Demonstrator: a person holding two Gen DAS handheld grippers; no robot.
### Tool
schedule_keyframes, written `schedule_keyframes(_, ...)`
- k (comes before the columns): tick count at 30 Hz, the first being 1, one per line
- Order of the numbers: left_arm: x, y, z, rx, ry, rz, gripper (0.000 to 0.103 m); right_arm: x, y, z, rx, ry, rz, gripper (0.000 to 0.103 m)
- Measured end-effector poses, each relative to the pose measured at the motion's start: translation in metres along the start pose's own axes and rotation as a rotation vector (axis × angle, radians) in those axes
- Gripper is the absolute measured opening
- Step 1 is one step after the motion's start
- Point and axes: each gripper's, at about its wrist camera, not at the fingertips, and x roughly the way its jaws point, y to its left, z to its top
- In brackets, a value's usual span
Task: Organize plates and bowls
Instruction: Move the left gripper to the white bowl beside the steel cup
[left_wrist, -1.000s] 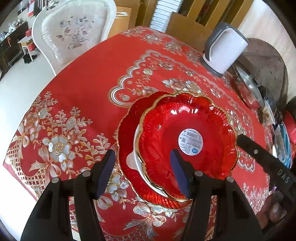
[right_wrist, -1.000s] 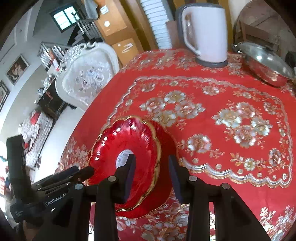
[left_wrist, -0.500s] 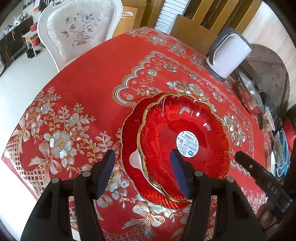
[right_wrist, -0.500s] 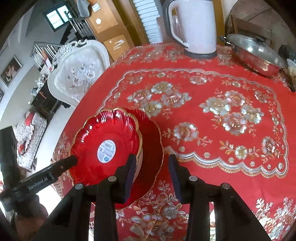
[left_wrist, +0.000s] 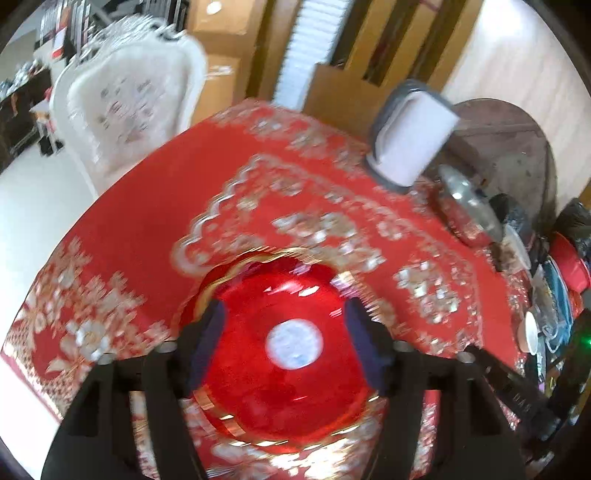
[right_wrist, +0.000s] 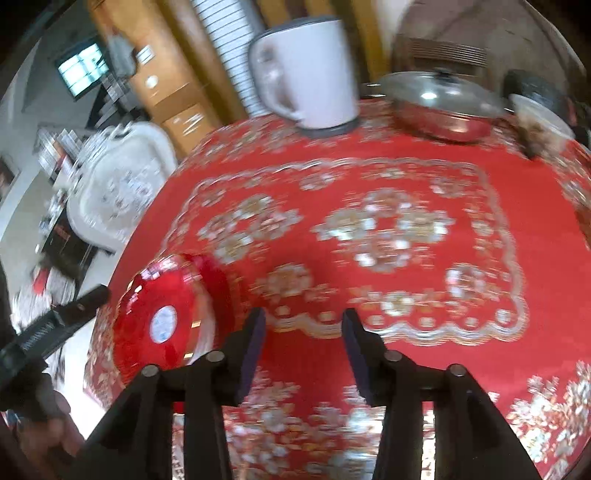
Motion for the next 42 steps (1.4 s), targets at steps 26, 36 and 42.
schedule_keyframes(26, 0.095, -0.418, -0.092, 0.525, 0.24, -0.182, 0.081, -0.117, -0.408, 0.024, 0.445, -0.185, -0.212, 0.075)
schedule_keyframes(36, 0.133, -0.513, -0.115, 0.601, 0.296, -0.185, 0.081, -0.147, -0.505, 0.037, 0.43, -0.196, -0.293, 0.075)
schedule_keyframes(42, 0.156, -0.548, -0.115, 0.606, 0.312, -0.173, 0.081, -0.148, -0.522, 0.049, 0.378, -0.209, -0.288, 0.075)
